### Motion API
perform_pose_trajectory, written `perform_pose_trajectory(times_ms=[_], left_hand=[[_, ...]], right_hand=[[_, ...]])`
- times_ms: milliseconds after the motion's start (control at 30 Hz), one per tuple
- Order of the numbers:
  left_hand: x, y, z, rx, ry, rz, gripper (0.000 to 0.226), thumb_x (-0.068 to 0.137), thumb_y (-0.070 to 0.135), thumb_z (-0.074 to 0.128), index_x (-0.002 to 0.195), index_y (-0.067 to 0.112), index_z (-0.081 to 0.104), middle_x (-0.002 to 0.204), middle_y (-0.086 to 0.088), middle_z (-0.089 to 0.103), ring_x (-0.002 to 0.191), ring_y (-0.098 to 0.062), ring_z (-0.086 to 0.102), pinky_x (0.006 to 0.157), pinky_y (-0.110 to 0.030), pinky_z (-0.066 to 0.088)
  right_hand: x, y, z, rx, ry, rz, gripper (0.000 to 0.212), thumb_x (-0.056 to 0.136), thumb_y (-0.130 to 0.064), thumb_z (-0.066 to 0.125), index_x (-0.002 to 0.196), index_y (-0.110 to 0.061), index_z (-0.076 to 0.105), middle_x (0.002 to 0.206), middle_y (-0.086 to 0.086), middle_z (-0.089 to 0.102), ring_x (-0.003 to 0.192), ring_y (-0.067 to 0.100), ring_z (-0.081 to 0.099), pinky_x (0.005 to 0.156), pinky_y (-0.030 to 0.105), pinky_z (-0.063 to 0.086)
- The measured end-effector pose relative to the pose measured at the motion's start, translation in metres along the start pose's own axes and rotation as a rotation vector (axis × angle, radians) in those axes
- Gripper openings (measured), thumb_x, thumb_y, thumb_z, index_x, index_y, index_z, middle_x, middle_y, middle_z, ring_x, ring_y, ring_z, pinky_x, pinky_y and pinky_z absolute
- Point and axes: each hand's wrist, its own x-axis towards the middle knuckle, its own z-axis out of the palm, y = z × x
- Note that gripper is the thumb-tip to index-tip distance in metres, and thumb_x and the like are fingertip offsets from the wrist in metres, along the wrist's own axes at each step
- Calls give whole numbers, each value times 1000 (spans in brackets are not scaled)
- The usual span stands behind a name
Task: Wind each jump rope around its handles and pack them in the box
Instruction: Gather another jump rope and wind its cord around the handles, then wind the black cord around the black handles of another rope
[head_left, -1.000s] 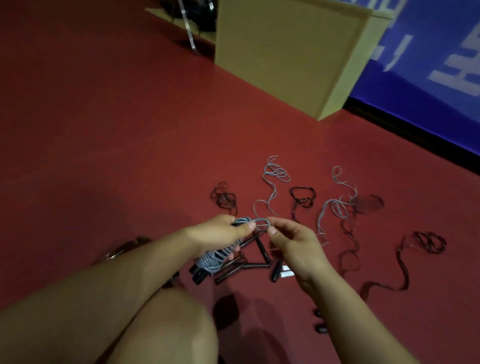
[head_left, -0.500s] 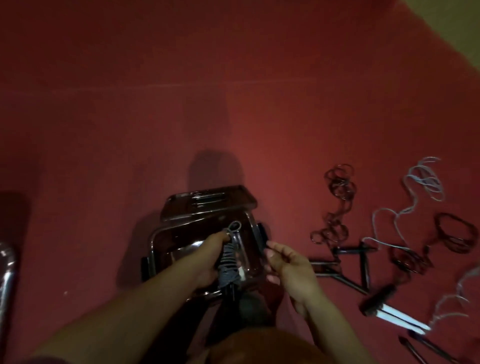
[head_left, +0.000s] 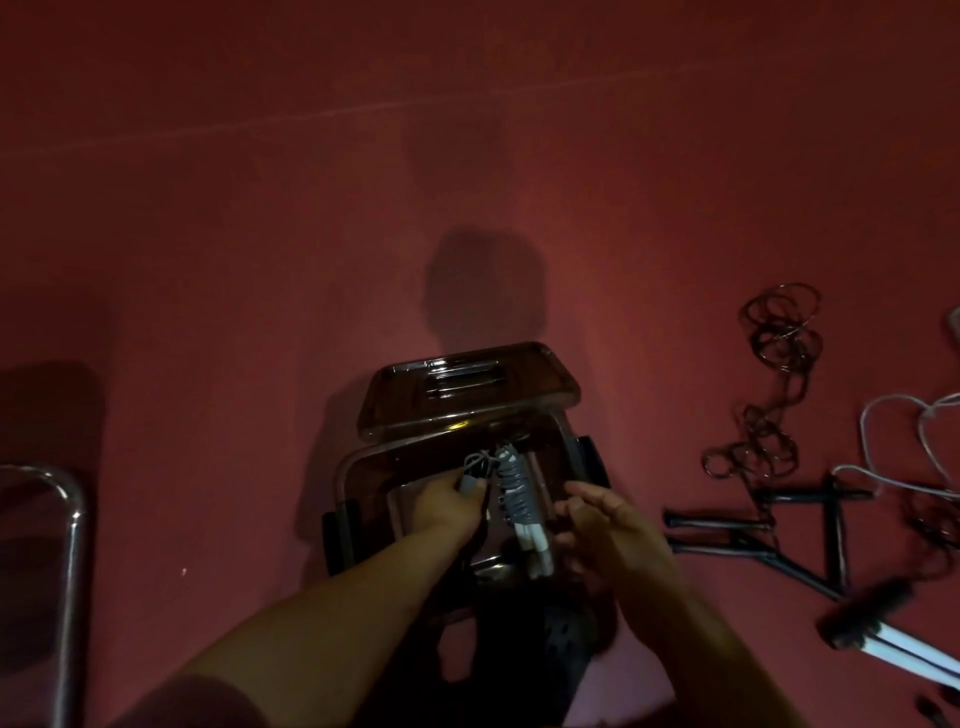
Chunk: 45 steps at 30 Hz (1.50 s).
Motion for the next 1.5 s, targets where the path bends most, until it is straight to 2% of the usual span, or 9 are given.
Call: perform_pose_trajectory(times_ms=[100, 200, 333, 467, 800, 967, 1067, 1200, 1500], left_hand=[[-8, 11, -1, 164, 50, 60, 59, 89, 53, 59, 128, 8, 55, 130, -13, 60, 122, -32, 55, 103, -35, 43], [-35, 27, -3, 199, 122, 300, 61, 87, 60, 53, 124, 12, 58, 126, -10, 62, 119, -29, 57, 100, -35, 45], [-84, 76, -5, 231, -123, 539, 46, 93, 58, 49, 107, 18, 68, 105, -3, 71, 106, -24, 64, 83, -26, 43], [-149, 144, 5, 570, -344, 849, 54, 92, 64, 46, 111, 17, 66, 108, -2, 71, 105, -20, 64, 94, -33, 48], [-334, 218, 125, 1421, -518, 1560, 51, 92, 67, 39, 114, 26, 61, 105, 2, 70, 99, -25, 64, 84, -36, 52], [-368, 161, 230, 1507, -590, 1533, 52, 92, 67, 38, 114, 26, 62, 115, -5, 67, 108, -30, 61, 87, -36, 49], [-359, 120, 277, 1499, -683, 1392, 48, 93, 64, 41, 111, 26, 64, 118, -4, 66, 112, -27, 60, 88, -31, 45], [-327, 73, 332, 1465, -718, 1188, 43, 96, 56, 45, 107, 19, 65, 116, -5, 68, 112, -26, 60, 90, -31, 47], [-284, 22, 433, 1436, -647, 1209, 61, 92, 52, 54, 143, 21, 43, 143, -5, 49, 131, -26, 47, 103, -34, 39]], right_hand=[[-10, -2, 4, -2, 33, 8, 14, 98, -12, 52, 106, -19, 61, 90, 2, 69, 70, 17, 56, 62, 28, 46], [-25, -3, 4, 24, 66, 1, 13, 98, -8, 52, 102, -14, 63, 81, 5, 62, 62, 14, 53, 51, 21, 46], [-55, -10, -30, -43, 198, -42, 11, 99, -13, 53, 97, -13, 64, 82, 5, 61, 58, 12, 51, 51, 19, 42], [-111, -18, -88, 12, 368, -150, 20, 99, -6, 49, 83, -11, 60, 72, 10, 59, 46, 10, 51, 42, 14, 38], [-235, 50, -224, 213, 768, -160, 12, 93, -17, 59, 85, -12, 66, 75, 6, 61, 57, 17, 50, 49, 20, 38], [-270, 126, -275, 446, 945, -31, 25, 92, -20, 62, 71, -7, 59, 71, 19, 65, 61, 35, 66, 51, 34, 51], [-277, 163, -287, 446, 973, 62, 31, 95, -21, 59, 65, -11, 59, 53, 4, 64, 50, 23, 54, 49, 23, 39], [-264, 214, -300, 506, 991, 181, 29, 91, -26, 64, 67, -11, 60, 68, 12, 59, 55, 22, 48, 49, 25, 37], [-203, 271, -331, 845, 949, 335, 22, 93, -24, 60, 72, -17, 61, 74, 7, 63, 64, 21, 56, 62, 31, 46]])
